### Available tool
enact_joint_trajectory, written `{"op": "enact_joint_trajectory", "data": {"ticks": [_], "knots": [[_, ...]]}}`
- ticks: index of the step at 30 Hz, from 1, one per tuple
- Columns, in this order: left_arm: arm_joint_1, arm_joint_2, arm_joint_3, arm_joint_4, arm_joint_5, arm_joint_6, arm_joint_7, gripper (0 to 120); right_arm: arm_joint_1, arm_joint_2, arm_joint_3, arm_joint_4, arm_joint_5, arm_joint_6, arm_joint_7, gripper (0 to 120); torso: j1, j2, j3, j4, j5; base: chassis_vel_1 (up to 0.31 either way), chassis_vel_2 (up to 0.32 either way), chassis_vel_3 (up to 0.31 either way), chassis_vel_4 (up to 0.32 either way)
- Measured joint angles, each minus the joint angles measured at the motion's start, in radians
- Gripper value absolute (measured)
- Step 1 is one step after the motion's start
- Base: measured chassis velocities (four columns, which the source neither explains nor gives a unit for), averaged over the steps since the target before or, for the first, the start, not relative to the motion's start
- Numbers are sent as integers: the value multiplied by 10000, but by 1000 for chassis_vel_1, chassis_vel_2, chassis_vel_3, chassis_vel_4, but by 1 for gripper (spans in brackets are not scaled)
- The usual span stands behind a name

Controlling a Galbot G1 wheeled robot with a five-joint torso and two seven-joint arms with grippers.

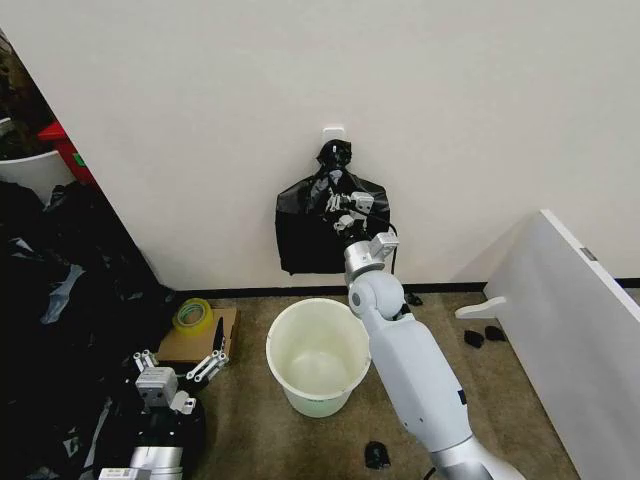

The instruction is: Place the garbage bag over the trash bin.

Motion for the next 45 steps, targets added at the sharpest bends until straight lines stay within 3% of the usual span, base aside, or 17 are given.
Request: {"op": "enact_joint_trajectory", "data": {"ticks": [23,45], "knots": [[-116,33,229,58,55,-81,11,100,-4021,-968,-297,3164,-1660,310,-481,0,-1,0,-1,0,1,0,0,0,0],[-310,148,295,116,15,-99,17,100,-6579,-1507,-308,4016,-2851,1301,-888,0,-1,1,0,0,1,0,0,0,0]]}}
